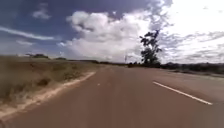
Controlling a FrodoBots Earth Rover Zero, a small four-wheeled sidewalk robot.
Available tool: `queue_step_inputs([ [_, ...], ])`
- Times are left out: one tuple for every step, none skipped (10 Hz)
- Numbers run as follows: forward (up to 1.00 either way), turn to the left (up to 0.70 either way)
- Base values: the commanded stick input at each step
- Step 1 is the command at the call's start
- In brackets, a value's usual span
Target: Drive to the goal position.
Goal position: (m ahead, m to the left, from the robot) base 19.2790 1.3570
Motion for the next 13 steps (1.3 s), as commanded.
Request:
queue_step_inputs([
  [0.98,0.00],
  [0.98,0.00],
  [0.98,0.00],
  [0.98,0.00],
  [0.96,0.00],
  [0.85,0.00],
  [0.74,0.00],
  [0.64,0.00],
  [0.00,0.00],
  [0.00,0.00],
  [0.00,0.00],
  [0.00,0.00],
  [0.00,0.00],
])
